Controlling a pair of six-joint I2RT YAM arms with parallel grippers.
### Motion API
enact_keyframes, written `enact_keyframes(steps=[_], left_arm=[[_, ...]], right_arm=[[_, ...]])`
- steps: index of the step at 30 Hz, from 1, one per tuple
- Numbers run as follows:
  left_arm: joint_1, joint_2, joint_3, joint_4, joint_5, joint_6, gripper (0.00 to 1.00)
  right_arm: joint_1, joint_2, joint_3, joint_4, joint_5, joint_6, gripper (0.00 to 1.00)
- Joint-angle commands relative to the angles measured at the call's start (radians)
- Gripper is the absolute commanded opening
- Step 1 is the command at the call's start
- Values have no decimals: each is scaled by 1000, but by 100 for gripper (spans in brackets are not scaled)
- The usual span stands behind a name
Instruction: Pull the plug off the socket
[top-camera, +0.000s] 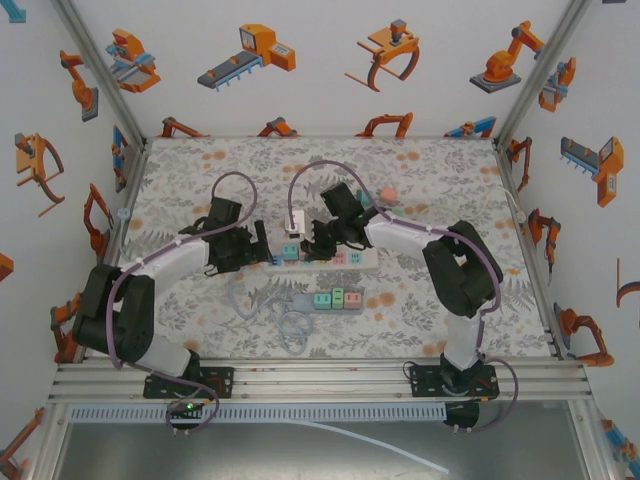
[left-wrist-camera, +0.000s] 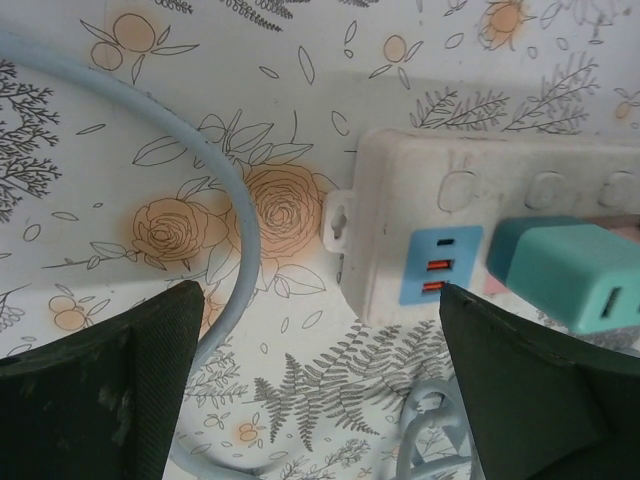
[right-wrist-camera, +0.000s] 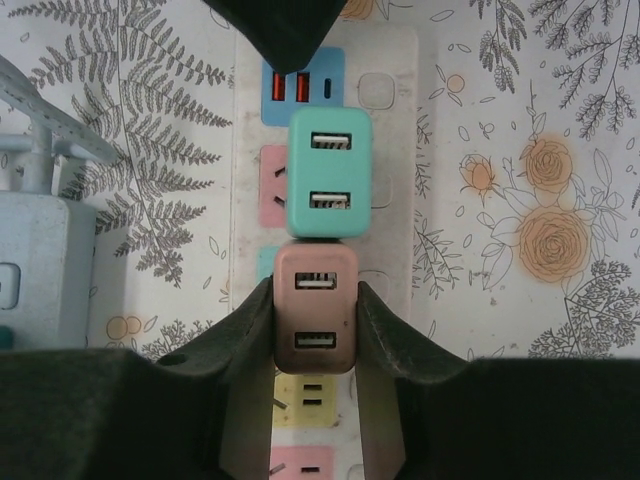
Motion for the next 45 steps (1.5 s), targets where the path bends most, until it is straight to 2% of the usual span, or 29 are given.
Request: enact_keyframes(steps=[1, 14, 22, 36, 45], left_arm=[[-1, 25, 1, 8, 20, -11, 90], [-7, 85, -17, -34, -56, -19, 80], [-16, 101, -9, -53, -88, -12, 80], [-28, 140, 3, -65, -112, -18, 80], [-29, 138, 8, -81, -147, -9, 80]], right_arm=[[6, -19, 21, 26, -27, 13, 28], [5, -53, -9, 206, -49, 148, 22], [2, -62, -9, 255, -67, 199, 13], [-24, -91, -61, 384, -94, 309, 10], [-25, -126, -105, 376, -59, 264, 9]])
